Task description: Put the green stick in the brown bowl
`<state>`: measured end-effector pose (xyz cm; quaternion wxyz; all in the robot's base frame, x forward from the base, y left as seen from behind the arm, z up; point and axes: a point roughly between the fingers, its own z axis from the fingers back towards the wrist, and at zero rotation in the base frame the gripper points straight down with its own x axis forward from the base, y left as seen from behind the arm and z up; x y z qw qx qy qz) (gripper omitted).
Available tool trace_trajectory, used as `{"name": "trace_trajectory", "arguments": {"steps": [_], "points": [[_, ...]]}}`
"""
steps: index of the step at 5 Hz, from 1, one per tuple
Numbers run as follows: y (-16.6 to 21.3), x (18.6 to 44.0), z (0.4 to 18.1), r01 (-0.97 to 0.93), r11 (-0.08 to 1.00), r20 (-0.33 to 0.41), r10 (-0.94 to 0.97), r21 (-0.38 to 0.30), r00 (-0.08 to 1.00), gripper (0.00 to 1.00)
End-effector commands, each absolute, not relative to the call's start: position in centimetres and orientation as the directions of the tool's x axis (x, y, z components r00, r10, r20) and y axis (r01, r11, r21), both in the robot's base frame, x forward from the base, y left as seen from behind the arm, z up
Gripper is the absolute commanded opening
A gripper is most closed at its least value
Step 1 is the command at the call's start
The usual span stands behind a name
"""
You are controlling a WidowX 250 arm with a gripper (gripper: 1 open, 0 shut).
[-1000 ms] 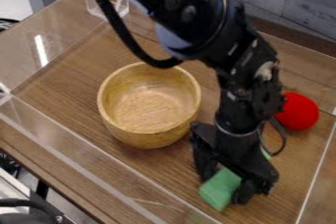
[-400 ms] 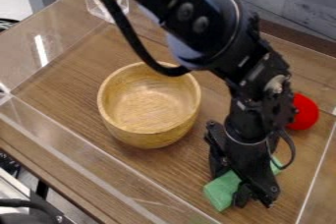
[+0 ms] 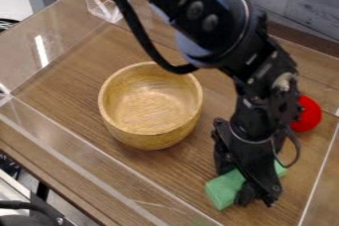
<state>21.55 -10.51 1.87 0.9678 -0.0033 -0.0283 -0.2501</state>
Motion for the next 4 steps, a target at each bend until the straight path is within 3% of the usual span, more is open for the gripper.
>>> {"name": "trace_trajectory", "arguments": {"steps": [1, 3, 4], "points": [[-9.8, 22.8, 4.4, 0.486, 0.873, 0.115, -0.485, 0.020, 0.867, 0.00], [-7.6, 24.3, 9.2, 0.363, 0.930, 0.151, -0.368, 0.059, 0.917, 0.00], [-5.3, 25.1, 10.4, 0.272, 0.960, 0.154, -0.280, 0.073, 0.947, 0.00]]}}
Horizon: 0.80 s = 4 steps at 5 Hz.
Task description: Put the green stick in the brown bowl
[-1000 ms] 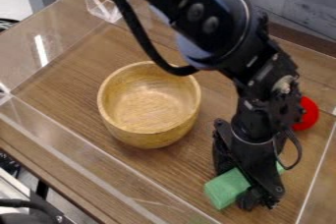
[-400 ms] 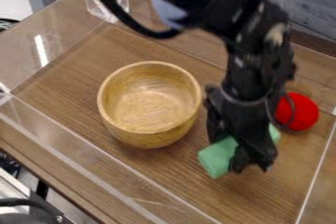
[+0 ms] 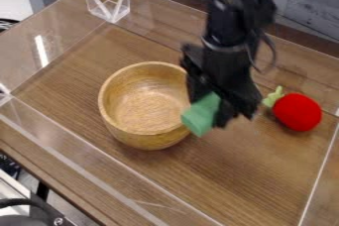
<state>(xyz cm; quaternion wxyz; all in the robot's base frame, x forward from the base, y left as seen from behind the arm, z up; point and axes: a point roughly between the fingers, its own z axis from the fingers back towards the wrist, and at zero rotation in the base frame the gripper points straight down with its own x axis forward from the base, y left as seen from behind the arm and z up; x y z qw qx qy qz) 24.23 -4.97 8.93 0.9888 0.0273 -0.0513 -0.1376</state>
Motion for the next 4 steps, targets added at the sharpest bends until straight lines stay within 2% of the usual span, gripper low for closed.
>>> {"name": "trace_trajectory", "arguments": {"steps": [1, 2, 4], "points": [[-4.6, 25.1, 10.0, 0.208, 0.976, 0.155, -0.216, 0.070, 0.964, 0.00], [-3.8, 24.8, 9.8, 0.164, 0.984, 0.151, -0.173, 0.072, 0.973, 0.00], [-1.6, 25.7, 8.2, 0.069, 0.995, 0.140, -0.079, 0.075, 0.987, 0.00]]}}
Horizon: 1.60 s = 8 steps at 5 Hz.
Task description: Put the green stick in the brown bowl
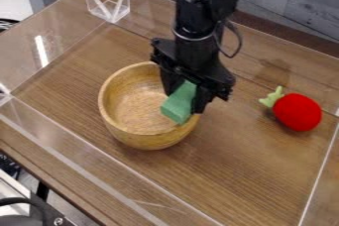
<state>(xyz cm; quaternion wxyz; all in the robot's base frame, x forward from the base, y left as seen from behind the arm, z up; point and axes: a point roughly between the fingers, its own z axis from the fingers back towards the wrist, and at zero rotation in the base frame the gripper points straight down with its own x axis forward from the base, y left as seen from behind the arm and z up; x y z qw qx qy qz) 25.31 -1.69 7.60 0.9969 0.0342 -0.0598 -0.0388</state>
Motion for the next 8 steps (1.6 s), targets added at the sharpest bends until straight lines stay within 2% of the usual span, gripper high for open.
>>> {"name": "trace_trajectory", "arguments": {"steps": [1, 2, 4, 6, 8], "points": [[-1.2, 26.2, 8.8, 0.058, 0.996, 0.138, -0.067, 0.072, 0.988, 0.00], [-1.0, 26.6, 9.5, 0.048, 0.996, 0.136, -0.057, 0.069, 0.989, 0.00], [-2.3, 26.2, 8.2, 0.109, 0.992, 0.130, -0.117, 0.063, 0.985, 0.00], [-1.6, 25.4, 7.4, -0.026, 0.998, 0.123, 0.019, 0.060, 0.992, 0.00], [-1.8, 24.2, 7.5, 0.016, 0.998, 0.118, -0.022, 0.054, 0.993, 0.00]]}}
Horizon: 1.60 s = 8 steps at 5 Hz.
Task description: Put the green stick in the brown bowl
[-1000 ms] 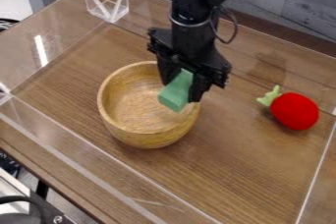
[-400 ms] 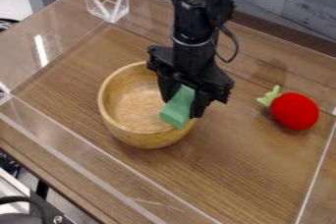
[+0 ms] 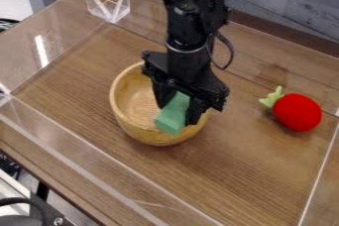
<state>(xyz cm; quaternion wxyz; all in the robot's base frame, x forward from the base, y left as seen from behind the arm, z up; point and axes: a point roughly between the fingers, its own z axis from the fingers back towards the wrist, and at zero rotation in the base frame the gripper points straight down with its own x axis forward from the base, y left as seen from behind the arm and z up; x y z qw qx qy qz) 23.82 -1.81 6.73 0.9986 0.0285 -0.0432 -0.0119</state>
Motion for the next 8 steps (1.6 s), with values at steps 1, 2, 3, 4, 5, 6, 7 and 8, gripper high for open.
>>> {"name": "trace_trajectory", "arguments": {"steps": [1, 2, 3, 4, 5, 6, 7, 8], "points": [[-1.3, 24.3, 8.0, -0.005, 0.999, 0.115, -0.001, 0.051, 0.993, 0.00], [-0.8, 24.4, 8.4, -0.026, 0.998, 0.113, 0.020, 0.049, 0.993, 0.00], [-0.2, 24.5, 8.9, -0.045, 0.998, 0.111, 0.040, 0.048, 0.993, 0.00], [-0.9, 24.9, 8.4, -0.062, 0.997, 0.106, 0.057, 0.041, 0.993, 1.00], [-2.2, 25.7, 9.2, -0.046, 0.999, 0.119, 0.043, 0.026, 0.992, 1.00], [-3.6, 26.7, 9.7, -0.024, 1.000, 0.136, 0.021, 0.018, 0.990, 1.00], [-3.3, 27.6, 10.2, 0.010, 1.000, 0.163, -0.011, 0.010, 0.987, 1.00], [-3.0, 28.2, 10.7, 0.038, 0.999, 0.186, -0.037, -0.002, 0.982, 1.00]]}}
